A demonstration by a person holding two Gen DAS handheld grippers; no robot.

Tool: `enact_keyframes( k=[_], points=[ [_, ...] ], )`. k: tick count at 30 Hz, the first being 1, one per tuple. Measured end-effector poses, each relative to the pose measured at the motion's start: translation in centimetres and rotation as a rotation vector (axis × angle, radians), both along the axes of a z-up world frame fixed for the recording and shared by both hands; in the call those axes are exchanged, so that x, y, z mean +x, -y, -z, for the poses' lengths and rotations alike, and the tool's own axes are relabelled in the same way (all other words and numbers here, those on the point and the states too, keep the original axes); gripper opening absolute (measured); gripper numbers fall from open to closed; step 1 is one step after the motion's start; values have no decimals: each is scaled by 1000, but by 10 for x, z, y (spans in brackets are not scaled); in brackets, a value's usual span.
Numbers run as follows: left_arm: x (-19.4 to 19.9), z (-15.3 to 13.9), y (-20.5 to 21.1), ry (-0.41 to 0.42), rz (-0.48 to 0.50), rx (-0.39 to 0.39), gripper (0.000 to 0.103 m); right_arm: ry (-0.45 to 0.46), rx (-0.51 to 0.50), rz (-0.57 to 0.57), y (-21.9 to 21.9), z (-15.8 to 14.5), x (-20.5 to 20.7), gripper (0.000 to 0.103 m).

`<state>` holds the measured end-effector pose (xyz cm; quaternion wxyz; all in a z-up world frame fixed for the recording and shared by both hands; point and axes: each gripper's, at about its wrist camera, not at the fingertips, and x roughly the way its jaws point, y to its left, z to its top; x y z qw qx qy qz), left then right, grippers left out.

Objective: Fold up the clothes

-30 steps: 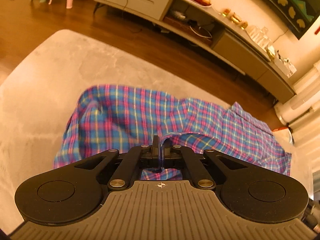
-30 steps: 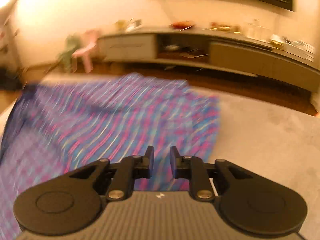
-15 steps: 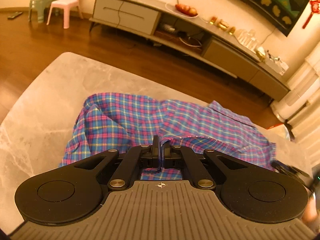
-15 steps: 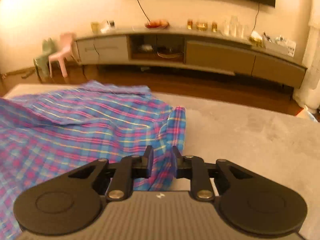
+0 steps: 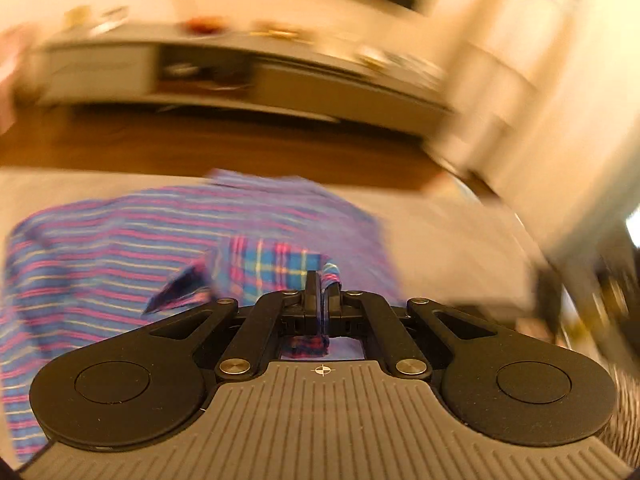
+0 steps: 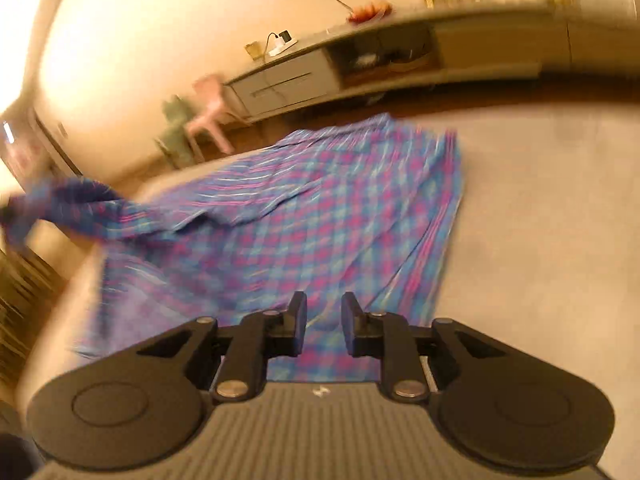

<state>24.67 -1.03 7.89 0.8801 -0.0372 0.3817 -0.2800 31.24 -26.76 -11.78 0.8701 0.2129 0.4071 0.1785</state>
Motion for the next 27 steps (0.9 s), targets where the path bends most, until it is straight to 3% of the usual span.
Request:
enact_keyframes(
  k=[2, 3, 5, 9, 11, 15, 19, 20, 27],
  points=[
    [-36, 9, 22, 38, 51, 45, 0, -37, 139, 2, 6, 5, -6, 23],
    [-47, 13, 23, 48, 47, 52, 0, -53, 207, 1, 9, 7, -7, 30],
    [-57, 17, 12, 63, -12, 53, 0, -69, 299, -1, 8, 7, -6, 40],
    [-60, 7, -15, 106, -112, 53, 0, -67, 399, -21, -5, -1, -4, 44],
    [-71, 7, -9, 81, -53, 29, 0, -62, 417, -28, -13, -5, -5, 50],
    [-104, 28, 15, 67, 81, 30, 0, -87, 417, 2, -20, -2, -2, 52],
    [-144, 61, 46, 79, 228, 64, 34, -141, 385, 51, -16, 13, -6, 52],
    [-152, 69, 50, 80, 250, 74, 36, -153, 372, 67, -13, 15, -7, 52],
    [-142, 105, 10, -10, 120, 39, 38, -187, 369, 97, 1, 22, -19, 52]
  ],
)
